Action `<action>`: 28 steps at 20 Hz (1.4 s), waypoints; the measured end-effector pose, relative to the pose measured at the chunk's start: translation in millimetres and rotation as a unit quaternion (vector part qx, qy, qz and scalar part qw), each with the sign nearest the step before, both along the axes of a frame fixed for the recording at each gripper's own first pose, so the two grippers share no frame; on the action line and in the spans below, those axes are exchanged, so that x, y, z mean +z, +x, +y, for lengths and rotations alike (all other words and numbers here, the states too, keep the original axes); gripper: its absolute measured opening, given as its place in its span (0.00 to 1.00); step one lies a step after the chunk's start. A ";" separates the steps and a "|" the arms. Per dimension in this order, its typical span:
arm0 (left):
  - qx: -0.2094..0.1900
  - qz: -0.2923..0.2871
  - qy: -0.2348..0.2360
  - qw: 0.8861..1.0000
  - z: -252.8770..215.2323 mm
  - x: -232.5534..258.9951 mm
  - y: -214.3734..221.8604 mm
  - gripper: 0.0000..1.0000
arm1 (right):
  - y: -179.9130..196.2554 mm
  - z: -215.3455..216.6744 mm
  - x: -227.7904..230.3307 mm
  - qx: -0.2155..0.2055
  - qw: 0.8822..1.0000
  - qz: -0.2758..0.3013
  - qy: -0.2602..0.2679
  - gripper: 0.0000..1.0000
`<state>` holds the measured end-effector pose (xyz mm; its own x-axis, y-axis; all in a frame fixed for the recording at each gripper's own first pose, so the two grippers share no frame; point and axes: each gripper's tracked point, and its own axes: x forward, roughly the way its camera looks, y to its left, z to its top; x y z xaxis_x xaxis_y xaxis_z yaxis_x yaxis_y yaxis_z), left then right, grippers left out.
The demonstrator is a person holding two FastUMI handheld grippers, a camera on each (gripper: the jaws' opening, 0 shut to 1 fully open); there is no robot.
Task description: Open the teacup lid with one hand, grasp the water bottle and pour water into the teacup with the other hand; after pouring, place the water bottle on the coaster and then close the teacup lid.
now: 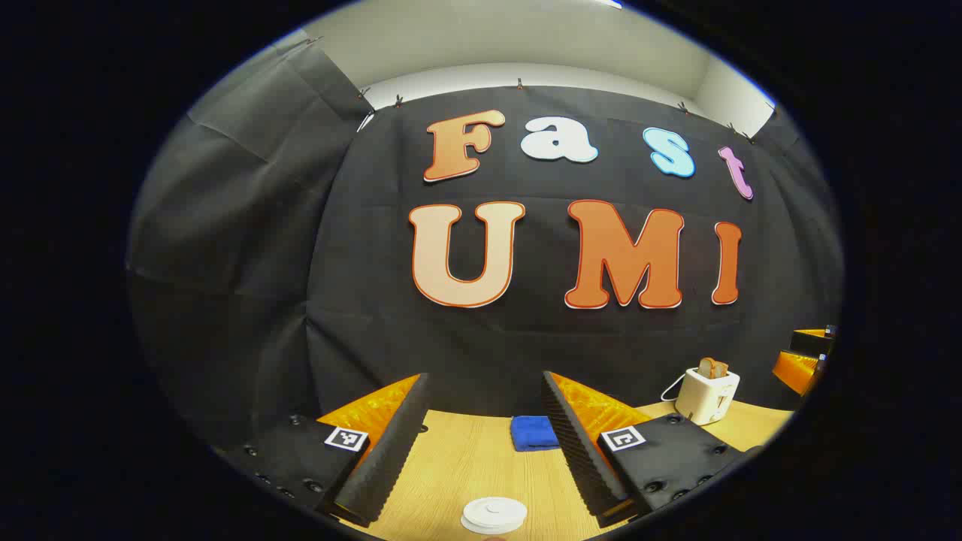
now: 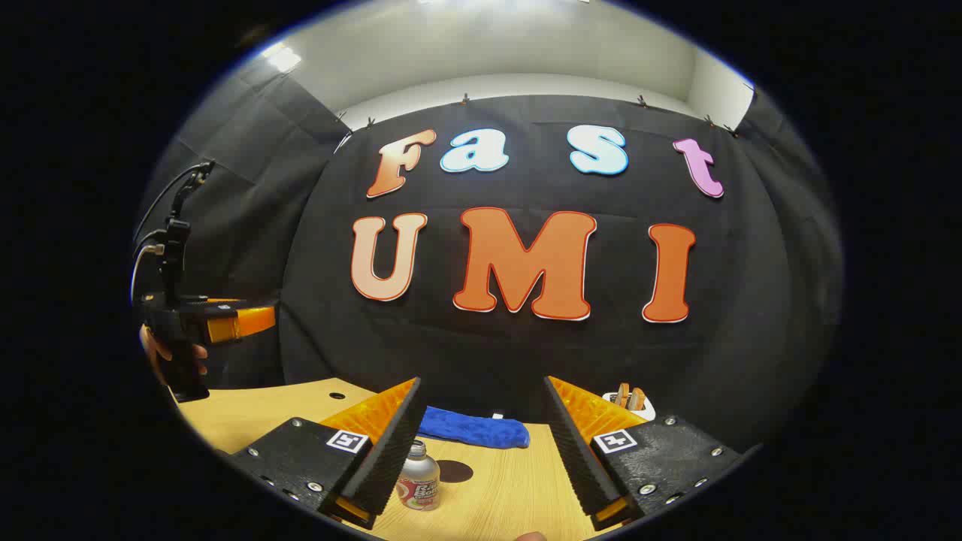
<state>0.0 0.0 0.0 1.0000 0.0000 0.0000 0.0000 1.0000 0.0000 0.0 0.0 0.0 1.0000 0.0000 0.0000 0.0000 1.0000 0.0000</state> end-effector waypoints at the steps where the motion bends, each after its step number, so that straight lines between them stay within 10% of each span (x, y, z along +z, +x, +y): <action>1: 0.002 0.000 0.003 1.000 1.6 2.8 1.1 0.97 | 1.3 -1.0 1.3 -0.001 1.000 -0.004 -0.002 0.93; 28: -0.046 0.086 0.019 0.995 -7.2 -95.5 -11.3 1.00 | 8.3 32.1 -51.4 0.025 0.998 0.047 0.023 0.97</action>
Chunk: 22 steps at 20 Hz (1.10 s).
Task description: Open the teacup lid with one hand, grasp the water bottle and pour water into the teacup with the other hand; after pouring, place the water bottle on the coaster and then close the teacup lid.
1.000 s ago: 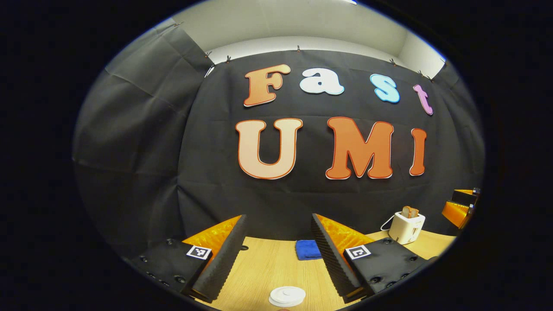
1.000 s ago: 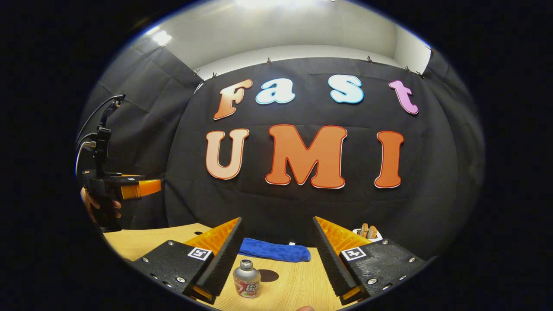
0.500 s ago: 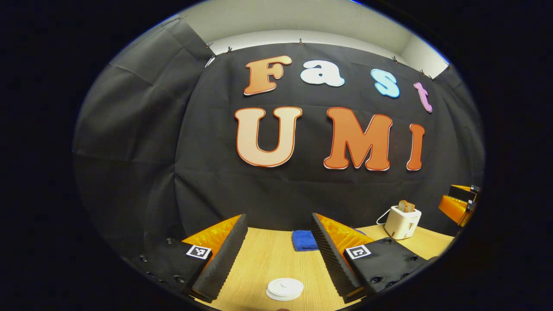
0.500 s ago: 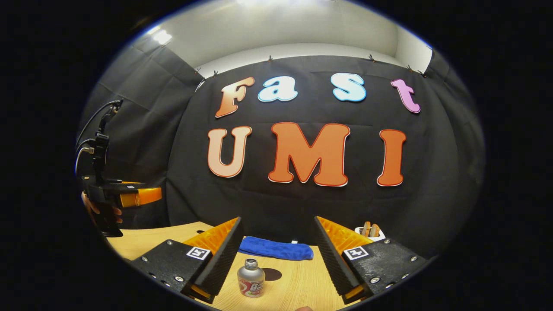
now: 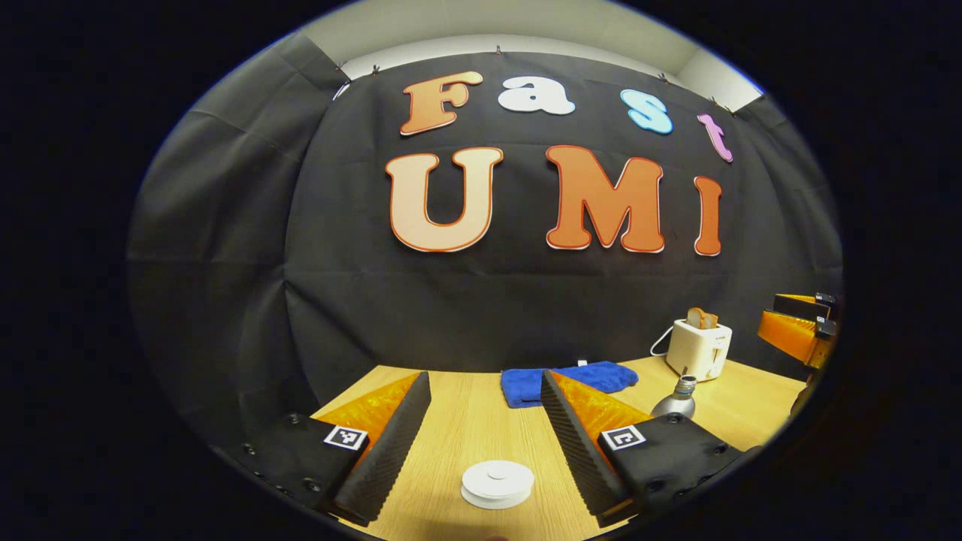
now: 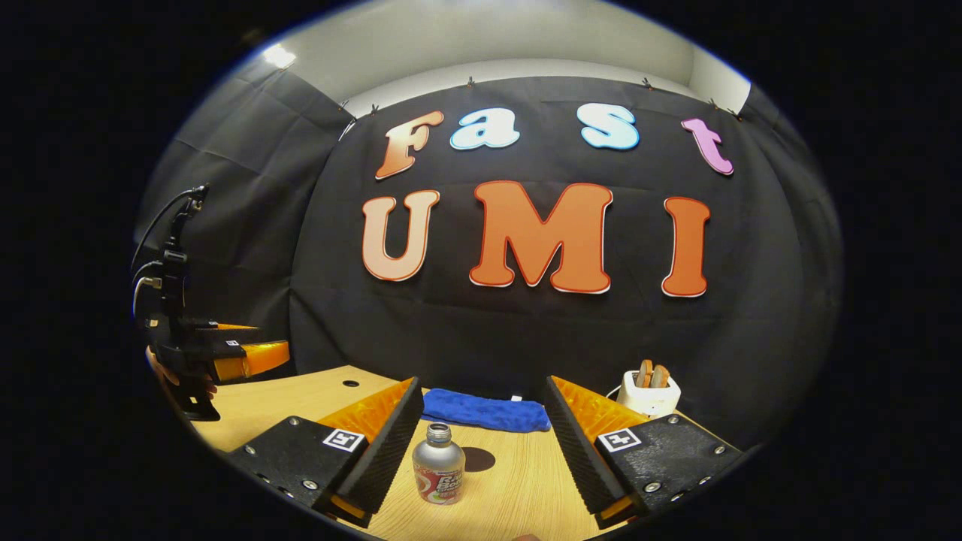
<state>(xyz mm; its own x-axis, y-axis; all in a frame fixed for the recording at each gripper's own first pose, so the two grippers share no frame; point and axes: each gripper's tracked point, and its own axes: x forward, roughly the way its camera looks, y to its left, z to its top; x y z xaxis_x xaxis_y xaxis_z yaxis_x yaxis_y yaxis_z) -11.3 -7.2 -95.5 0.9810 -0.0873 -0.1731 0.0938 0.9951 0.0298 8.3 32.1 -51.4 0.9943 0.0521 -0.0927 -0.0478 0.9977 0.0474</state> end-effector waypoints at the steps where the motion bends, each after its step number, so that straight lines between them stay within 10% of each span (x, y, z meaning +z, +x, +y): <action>1: -0.001 0.005 -0.001 1.000 0.1 -9.2 0.8 1.00 | -0.4 1.0 -4.5 0.003 1.000 0.004 0.001 0.97; 22: -0.043 0.136 0.013 0.990 -9.4 -171.1 17.4 0.98 | 11.3 35.6 -116.2 0.065 0.991 0.117 -0.001 0.98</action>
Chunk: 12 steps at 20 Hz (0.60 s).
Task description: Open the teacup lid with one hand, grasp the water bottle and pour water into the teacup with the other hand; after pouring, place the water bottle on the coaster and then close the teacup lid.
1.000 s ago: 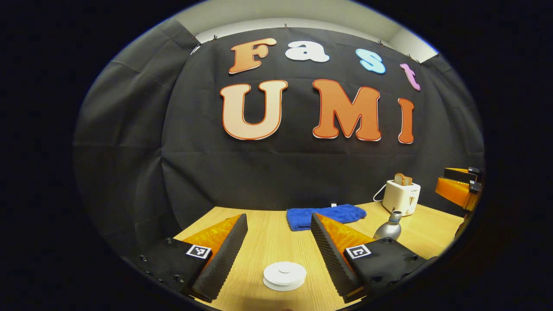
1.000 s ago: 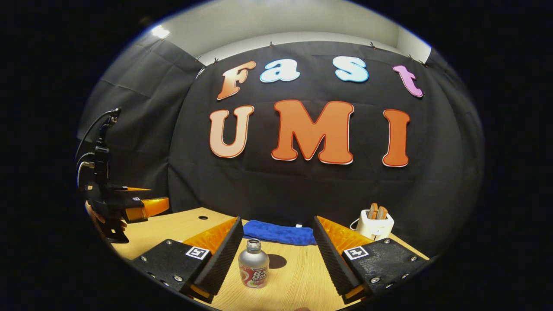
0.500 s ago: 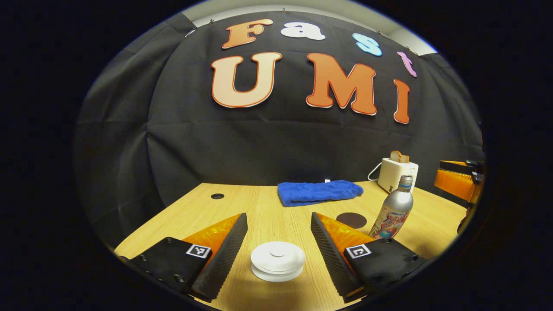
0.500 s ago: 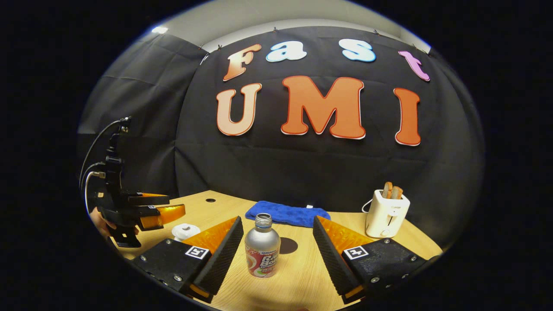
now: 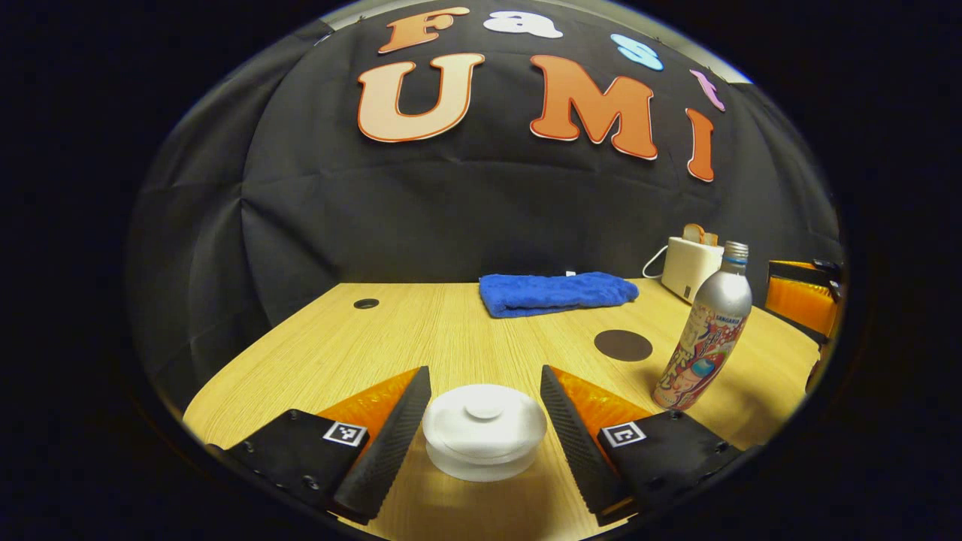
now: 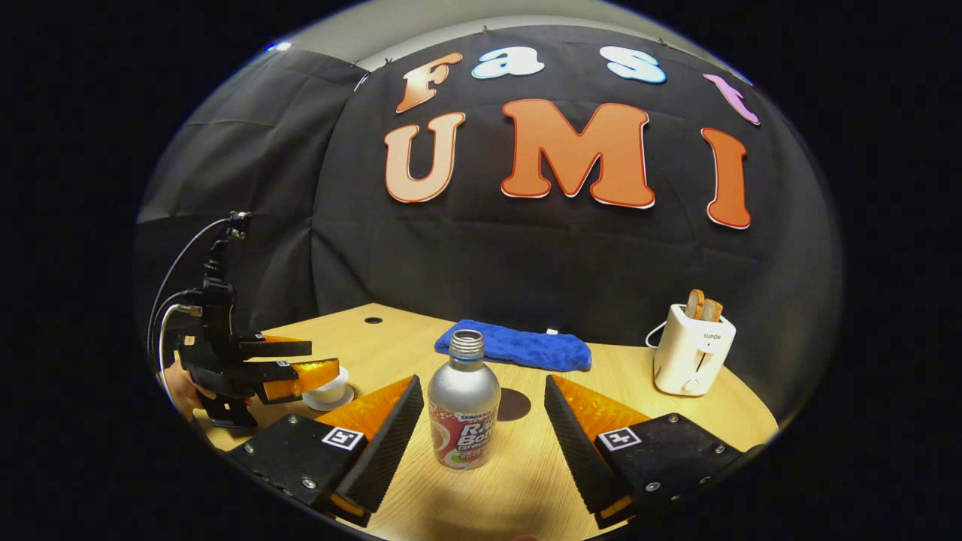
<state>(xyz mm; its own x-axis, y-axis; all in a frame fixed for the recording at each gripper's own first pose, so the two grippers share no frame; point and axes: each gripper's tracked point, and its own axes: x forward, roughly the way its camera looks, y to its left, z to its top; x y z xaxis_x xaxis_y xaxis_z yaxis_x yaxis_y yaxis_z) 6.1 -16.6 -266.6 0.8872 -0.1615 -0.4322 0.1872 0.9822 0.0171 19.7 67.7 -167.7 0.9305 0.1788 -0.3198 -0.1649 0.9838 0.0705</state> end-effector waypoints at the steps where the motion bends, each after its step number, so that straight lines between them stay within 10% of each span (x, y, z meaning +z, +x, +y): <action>1: 0.000 0.000 0.002 1.000 1.5 -2.8 -0.2 0.96 | 1.7 1.1 -2.7 0.002 1.000 0.003 0.001 0.98; 12: -0.008 0.005 0.008 1.000 0.3 -11.3 9.4 0.72 | 14.2 7.8 -28.4 0.007 0.999 0.035 0.015 0.98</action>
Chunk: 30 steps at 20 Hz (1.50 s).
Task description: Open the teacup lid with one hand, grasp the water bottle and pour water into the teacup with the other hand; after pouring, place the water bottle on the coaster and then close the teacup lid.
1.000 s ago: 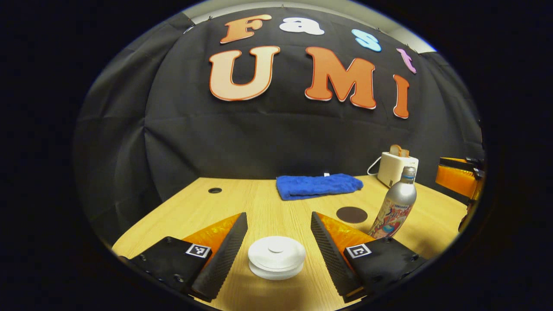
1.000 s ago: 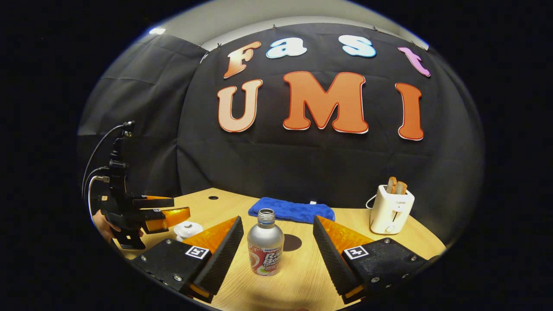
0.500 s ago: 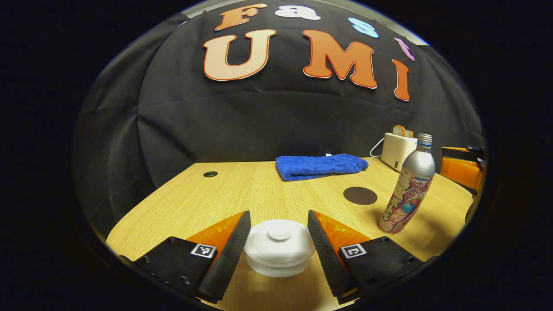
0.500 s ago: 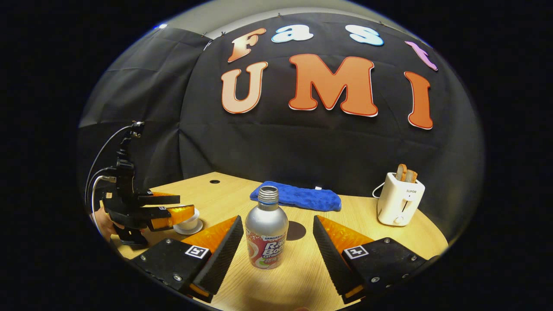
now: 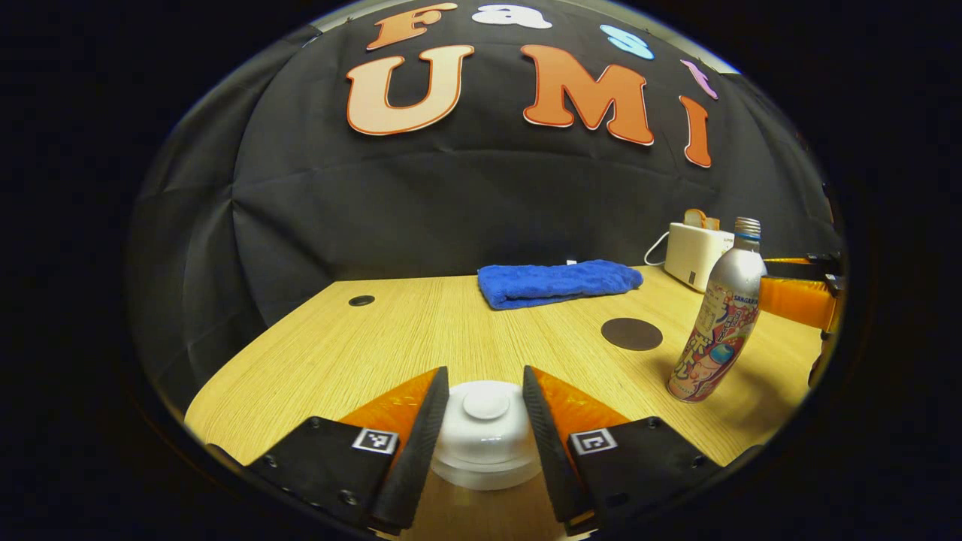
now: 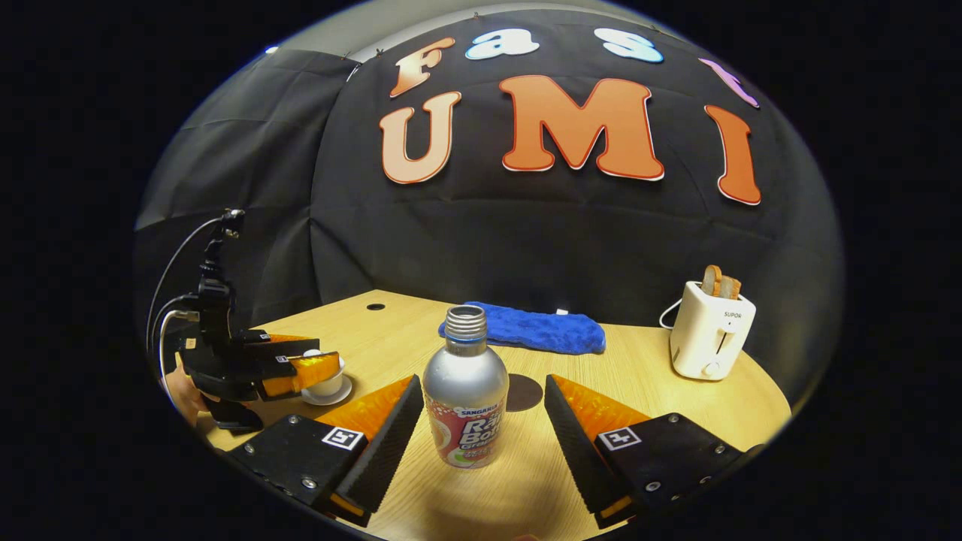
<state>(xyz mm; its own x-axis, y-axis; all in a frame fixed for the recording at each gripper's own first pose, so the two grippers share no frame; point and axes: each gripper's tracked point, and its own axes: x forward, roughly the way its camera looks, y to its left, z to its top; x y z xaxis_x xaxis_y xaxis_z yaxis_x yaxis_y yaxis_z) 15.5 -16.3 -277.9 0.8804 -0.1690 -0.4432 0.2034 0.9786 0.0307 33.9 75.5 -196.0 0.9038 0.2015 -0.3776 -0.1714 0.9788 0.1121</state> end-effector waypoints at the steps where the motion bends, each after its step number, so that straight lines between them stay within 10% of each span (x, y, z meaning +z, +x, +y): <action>1: 0.001 0.000 -0.002 1.000 -0.7 -0.4 1.5 0.61 | 1.4 -0.1 -1.3 0.000 1.000 0.002 0.000 0.98; 10: -0.002 -0.001 -0.016 1.000 -3.7 3.6 5.0 0.32 | 0.7 2.4 -11.7 0.007 1.000 0.015 -0.003 0.97; 30: 0.057 -0.063 -0.008 0.996 38.1 56.4 -7.2 0.34 | 3.6 31.9 -81.1 0.019 0.993 0.119 -0.005 0.85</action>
<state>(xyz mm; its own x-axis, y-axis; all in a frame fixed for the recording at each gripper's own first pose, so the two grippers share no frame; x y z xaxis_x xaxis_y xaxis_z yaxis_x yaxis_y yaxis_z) 8.3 21.8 -221.5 0.9428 -0.0714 -0.3256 0.0870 0.9956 0.0336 37.4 107.4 -277.2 0.7809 0.2282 -0.5815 -0.1777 0.9736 0.1434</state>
